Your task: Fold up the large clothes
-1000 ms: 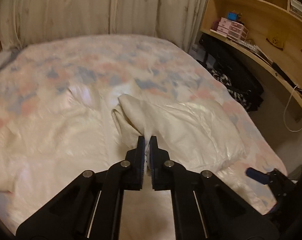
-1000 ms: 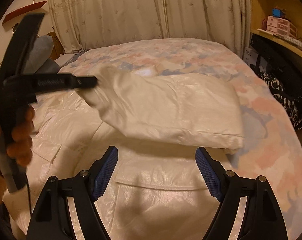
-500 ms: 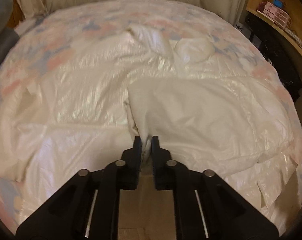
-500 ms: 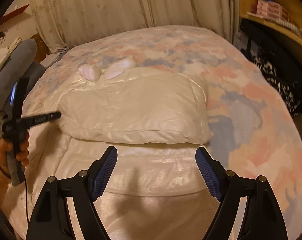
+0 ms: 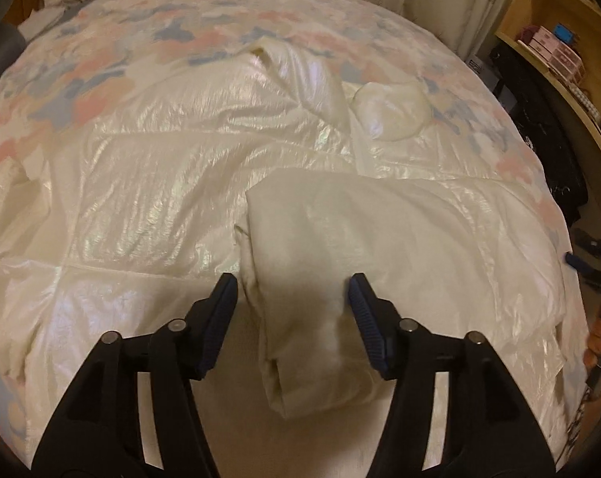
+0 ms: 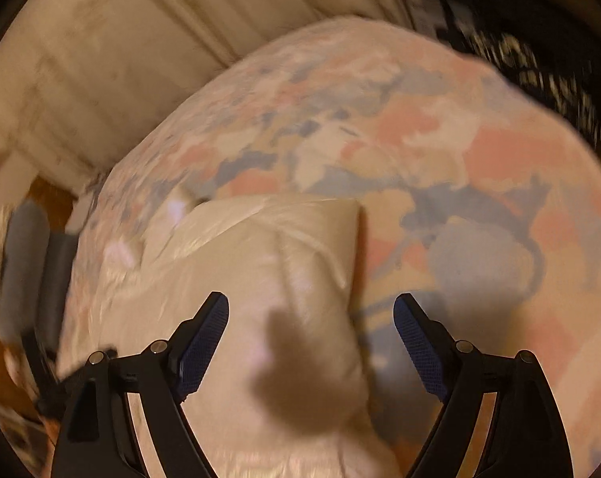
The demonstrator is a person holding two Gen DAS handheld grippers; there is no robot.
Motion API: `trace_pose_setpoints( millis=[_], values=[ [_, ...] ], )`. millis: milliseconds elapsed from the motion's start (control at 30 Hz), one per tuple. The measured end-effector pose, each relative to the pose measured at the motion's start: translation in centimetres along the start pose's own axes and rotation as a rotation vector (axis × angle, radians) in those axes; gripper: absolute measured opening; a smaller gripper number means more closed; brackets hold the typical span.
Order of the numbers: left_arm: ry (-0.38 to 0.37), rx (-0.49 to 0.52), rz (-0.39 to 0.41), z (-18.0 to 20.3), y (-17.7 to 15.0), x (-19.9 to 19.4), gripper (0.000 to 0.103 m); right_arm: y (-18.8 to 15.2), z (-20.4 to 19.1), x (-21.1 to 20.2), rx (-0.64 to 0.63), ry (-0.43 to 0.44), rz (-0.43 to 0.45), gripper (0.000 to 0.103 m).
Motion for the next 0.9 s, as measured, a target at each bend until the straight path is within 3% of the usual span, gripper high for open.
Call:
trace_pose_setpoints(
  millis=[100,167,233,267,367,533,700,833,900],
  values=[
    [-0.026,-0.018,-0.006,0.0,0.5,0.4,0.025,1.3,1.7,3.7,0.091,0.054,-0.054,0.086],
    [-0.007,-0.005,0.018,0.2,1.1,0.1,0.012,1.2,1.9,6.4,0.134,0.134,-0.122,0.086],
    [0.017,0.011,0.057,0.4,1.9,-0.7,0.007,0.9,1.6,7.8,0.139,0.177,-0.136,0.065],
    [0.025,0.018,0.087,0.5,2.5,-1.4,0.007,1.2,0.6,8.0,0.086,0.183,-0.132,0.034],
    [0.068,0.034,0.143,0.3,3.7,-2.4,0.007,2.2,-1.5,6.3,-0.061,0.069,-0.031,0.021],
    [0.150,0.086,0.091,0.3,3.0,0.5,0.010,1.8,-2.3,8.0,-0.189,-0.148,-0.035,0.025],
    [0.169,0.103,0.086,0.4,2.6,-0.8,0.022,1.5,-3.1,5.8,-0.224,-0.276,-0.001,0.051],
    [0.192,0.111,0.178,0.1,2.4,-4.6,0.028,-0.5,-4.9,1.5,-0.268,-0.365,0.103,0.054],
    [0.186,0.119,0.218,0.7,2.2,-6.2,0.028,-1.8,-7.4,-0.1,-0.306,-0.320,0.133,0.055]
  ],
)
Point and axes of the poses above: each gripper's, at about its wrist camera, not at the fingertips, and x roughly the way its jaws point, z to its right, y to its top, the point moved 9 cm from there along x, roughly the way its jaws point, and after that the axes turned 7 degrees about -z, right-handed, at the moved point
